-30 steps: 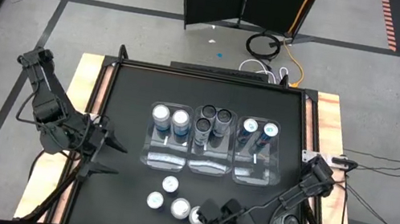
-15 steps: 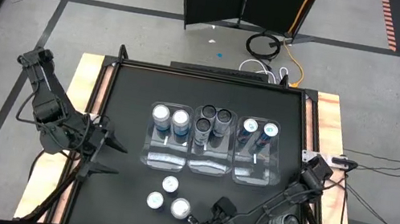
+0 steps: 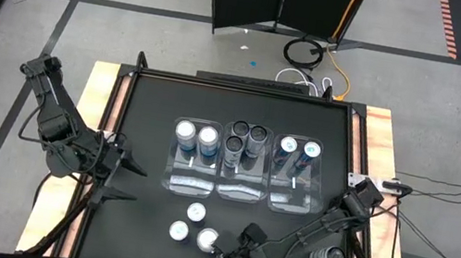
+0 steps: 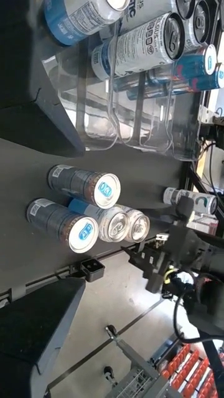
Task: Sort soda cans
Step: Put the right blue-white soda can into the left transparent bin
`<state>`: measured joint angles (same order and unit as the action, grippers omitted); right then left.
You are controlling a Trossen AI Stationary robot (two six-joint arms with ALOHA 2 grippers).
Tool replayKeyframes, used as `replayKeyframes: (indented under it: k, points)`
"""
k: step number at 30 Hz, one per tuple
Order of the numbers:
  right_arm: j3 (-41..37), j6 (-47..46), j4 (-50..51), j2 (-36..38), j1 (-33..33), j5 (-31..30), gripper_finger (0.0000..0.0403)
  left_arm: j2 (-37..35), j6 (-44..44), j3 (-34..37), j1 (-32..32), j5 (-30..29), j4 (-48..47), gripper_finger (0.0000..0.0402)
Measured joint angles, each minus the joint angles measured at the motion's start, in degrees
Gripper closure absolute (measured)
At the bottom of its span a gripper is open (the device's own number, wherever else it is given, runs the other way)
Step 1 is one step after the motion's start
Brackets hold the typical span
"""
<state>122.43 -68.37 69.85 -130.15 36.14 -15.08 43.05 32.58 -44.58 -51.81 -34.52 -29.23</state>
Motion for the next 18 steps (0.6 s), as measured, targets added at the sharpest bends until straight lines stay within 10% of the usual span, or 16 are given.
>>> replayKeyframes:
  k: [11, 18]
  points:
    - [-0.07, 0.30, 0.24, -0.79, -0.46, 0.47, 0.0010, 0.00, 0.00, 0.00, 0.00, 0.00, 0.19, 0.0061]
    - [-0.04, 0.52, 1.22, -0.76, -0.87, 3.02, 0.0092, 0.01, 0.01, 0.00, 0.00, 0.00, 0.21, 0.0061]
